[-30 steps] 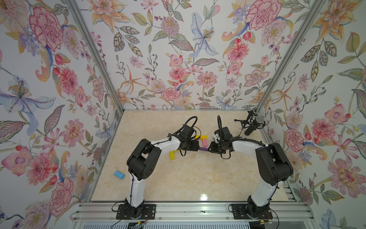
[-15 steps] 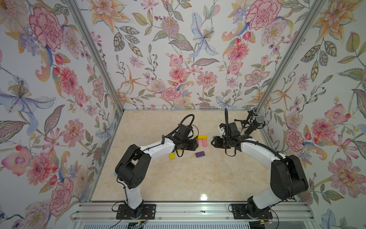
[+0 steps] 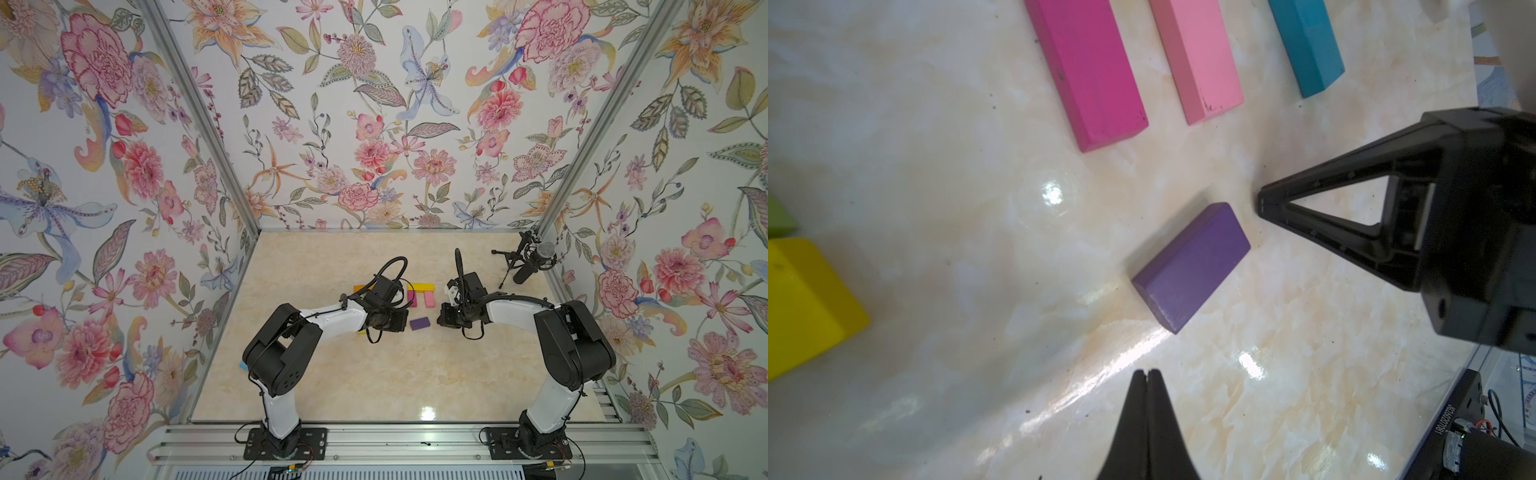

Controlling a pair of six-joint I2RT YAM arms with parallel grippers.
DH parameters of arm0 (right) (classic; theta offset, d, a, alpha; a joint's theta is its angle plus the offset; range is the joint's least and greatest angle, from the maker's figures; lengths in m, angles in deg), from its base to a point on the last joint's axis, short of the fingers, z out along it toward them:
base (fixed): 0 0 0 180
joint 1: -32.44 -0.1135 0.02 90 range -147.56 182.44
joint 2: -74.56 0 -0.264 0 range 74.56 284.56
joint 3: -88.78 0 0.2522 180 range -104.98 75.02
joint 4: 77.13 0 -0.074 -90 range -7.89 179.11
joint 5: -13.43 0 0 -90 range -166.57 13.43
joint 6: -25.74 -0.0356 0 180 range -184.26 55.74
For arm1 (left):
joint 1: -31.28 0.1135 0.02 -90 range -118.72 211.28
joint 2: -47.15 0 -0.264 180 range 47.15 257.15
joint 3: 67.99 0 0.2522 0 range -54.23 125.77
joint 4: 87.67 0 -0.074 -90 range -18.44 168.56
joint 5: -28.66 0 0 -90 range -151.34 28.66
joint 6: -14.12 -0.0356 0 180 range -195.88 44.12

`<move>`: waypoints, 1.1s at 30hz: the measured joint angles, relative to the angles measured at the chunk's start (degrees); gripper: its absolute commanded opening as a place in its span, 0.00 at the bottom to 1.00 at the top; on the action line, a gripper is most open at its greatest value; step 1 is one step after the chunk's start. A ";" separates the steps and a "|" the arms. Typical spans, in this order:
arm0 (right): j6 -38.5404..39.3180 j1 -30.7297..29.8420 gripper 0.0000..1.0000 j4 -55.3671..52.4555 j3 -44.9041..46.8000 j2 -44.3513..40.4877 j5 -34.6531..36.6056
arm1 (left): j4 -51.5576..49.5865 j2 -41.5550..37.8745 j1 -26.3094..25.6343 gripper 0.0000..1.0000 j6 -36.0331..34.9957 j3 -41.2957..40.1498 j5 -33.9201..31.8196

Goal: Assemble the letter p with building blocks
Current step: Assemble the building block at the center of the board.

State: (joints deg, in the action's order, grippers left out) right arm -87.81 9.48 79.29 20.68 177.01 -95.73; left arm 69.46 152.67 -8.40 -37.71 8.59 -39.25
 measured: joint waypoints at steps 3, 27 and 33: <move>-0.31 -0.57 0.00 1.84 -0.02 0.72 -1.18 | 0.24 1.99 -0.11 0.00 0.17 0.90 0.00; -0.94 2.05 0.00 3.67 -0.07 1.84 -4.44 | 1.66 12.68 -0.07 0.00 1.92 11.23 0.37; -0.92 3.26 0.00 3.48 -0.94 2.47 -4.48 | 1.44 14.43 -0.07 0.00 1.92 13.75 0.37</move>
State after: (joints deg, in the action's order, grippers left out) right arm -88.73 12.74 82.76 19.74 179.48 -100.21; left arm 70.90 167.09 -8.47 -35.79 22.34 -38.88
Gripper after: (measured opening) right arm 0.047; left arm 0.048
